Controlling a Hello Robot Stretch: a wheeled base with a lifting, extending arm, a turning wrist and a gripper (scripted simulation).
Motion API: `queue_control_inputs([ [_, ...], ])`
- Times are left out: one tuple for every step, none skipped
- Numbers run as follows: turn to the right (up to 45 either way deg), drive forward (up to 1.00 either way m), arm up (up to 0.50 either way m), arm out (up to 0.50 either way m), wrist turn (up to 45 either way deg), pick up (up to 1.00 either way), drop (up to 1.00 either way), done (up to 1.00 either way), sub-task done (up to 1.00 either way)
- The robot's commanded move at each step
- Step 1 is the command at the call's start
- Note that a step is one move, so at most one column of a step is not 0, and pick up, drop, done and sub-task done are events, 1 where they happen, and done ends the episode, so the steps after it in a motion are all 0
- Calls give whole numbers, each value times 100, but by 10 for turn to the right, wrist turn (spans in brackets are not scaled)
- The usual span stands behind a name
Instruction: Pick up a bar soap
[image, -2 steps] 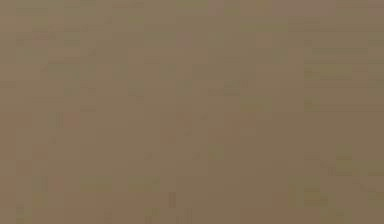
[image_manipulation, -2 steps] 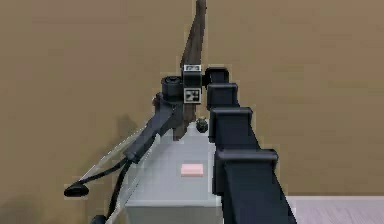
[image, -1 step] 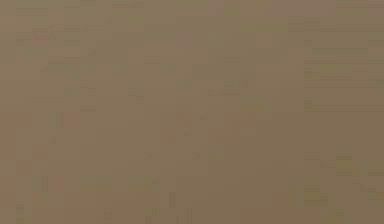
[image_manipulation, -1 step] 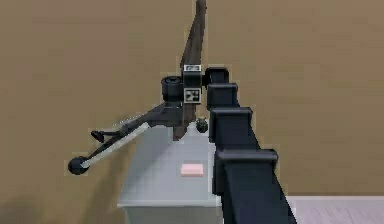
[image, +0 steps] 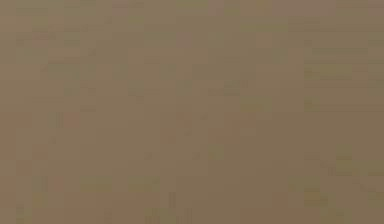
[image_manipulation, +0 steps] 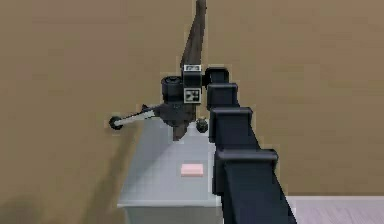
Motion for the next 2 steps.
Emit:
queue_control_inputs([
  [0,0,0,0,420,0,0,0,0],
  [0,0,-30,0,0,0,0,0,0],
])
